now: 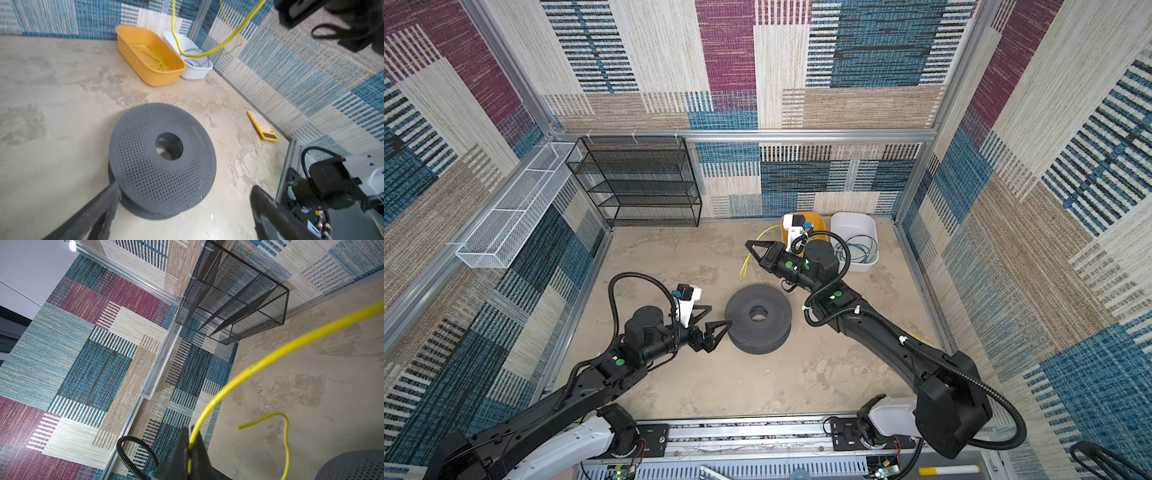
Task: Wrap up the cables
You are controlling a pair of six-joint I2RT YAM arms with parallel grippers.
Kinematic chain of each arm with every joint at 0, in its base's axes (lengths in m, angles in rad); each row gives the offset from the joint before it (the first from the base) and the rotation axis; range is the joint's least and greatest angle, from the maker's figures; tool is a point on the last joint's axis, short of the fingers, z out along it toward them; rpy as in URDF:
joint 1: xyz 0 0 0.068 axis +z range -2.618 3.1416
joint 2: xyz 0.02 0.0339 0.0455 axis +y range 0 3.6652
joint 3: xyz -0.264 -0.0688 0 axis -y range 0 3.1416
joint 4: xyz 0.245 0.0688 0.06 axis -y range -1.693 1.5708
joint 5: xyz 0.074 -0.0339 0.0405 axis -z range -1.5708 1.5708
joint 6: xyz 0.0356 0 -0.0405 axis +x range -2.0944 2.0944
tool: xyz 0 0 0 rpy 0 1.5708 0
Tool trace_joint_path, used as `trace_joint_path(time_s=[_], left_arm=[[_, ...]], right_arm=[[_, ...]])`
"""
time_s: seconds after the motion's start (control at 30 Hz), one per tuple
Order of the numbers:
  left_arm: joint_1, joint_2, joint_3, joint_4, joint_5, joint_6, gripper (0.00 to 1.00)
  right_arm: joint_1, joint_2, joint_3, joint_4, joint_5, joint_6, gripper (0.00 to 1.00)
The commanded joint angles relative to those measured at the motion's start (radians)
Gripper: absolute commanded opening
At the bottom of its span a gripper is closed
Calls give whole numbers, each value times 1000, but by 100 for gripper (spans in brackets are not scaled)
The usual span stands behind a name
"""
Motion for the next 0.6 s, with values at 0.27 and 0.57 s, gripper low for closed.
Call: trace_joint_path(time_s=[0.27, 0.57], left_arm=[[-166, 414, -102, 1092, -368, 549, 82], [-197, 576, 50, 1156, -415, 745, 73]], right_arm=[[3, -66, -24, 53, -17, 41, 0], [4, -98, -43, 41, -21, 49, 0]])
